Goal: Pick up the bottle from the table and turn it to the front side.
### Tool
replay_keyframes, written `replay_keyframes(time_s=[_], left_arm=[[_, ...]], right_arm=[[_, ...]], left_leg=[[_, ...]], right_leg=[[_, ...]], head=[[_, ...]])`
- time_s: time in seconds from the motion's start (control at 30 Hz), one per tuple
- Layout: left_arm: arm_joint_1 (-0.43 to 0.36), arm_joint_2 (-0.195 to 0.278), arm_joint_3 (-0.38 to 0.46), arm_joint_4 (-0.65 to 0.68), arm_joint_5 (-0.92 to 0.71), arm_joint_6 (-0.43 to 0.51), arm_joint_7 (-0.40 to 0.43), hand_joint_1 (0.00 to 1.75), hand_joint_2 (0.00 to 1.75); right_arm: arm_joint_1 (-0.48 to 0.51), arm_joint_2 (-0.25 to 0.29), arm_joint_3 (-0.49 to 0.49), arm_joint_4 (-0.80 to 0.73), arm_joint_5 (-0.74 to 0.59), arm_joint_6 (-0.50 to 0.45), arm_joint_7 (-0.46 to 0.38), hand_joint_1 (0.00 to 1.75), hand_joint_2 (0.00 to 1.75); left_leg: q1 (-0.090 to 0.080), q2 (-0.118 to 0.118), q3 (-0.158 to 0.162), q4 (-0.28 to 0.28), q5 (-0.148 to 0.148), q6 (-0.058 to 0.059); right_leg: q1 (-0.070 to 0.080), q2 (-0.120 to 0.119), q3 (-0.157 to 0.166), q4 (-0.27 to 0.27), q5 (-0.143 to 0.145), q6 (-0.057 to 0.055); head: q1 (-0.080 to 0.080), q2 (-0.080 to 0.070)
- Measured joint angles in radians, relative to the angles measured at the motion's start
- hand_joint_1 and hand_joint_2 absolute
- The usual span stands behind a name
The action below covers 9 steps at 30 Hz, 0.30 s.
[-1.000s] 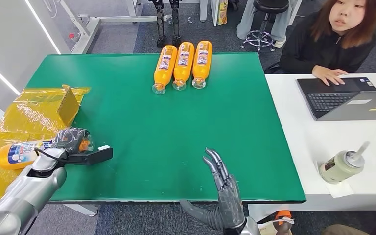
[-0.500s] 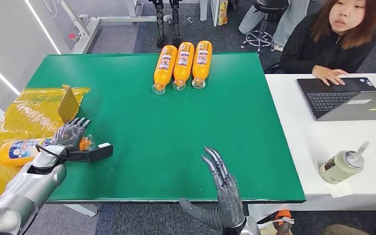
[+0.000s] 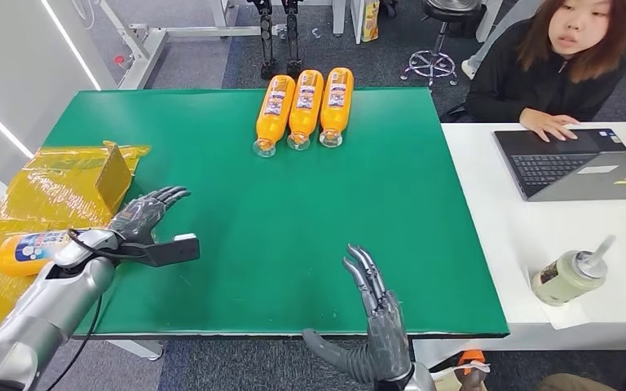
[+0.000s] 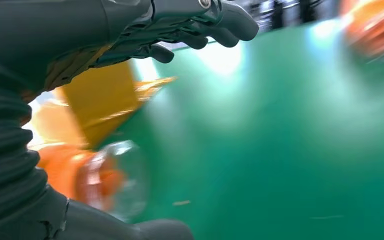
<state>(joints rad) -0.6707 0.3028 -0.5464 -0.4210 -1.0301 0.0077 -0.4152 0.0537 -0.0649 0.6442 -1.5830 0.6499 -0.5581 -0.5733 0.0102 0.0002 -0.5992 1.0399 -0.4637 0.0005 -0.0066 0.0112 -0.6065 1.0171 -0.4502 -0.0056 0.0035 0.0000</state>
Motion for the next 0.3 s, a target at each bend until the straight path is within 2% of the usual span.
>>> replay_keyframes(time_s=[0.13,0.3], left_arm=[[0.034,-0.029,0.004,-0.104,0.127,-0.03,-0.069,0.0,1.75],[0.112,-0.066,0.003,-0.269,0.266,-0.02,-0.07,0.0,1.75]], right_arm=[[-0.023,0.0,-0.003,0.014,-0.036,0.0,-0.012,0.0,1.75],[-0.04,-0.001,-0.003,0.018,-0.042,-0.002,0.001,0.0,1.75]], left_leg=[[0.0,0.0,0.0,0.0,0.0,0.0],[0.0,0.0,0.0,0.0,0.0,0.0]], right_leg=[[0.0,0.0,0.0,0.0,0.0,0.0],[0.0,0.0,0.0,0.0,0.0,0.0]], head=[[0.0,0.0],[0.0,0.0]])
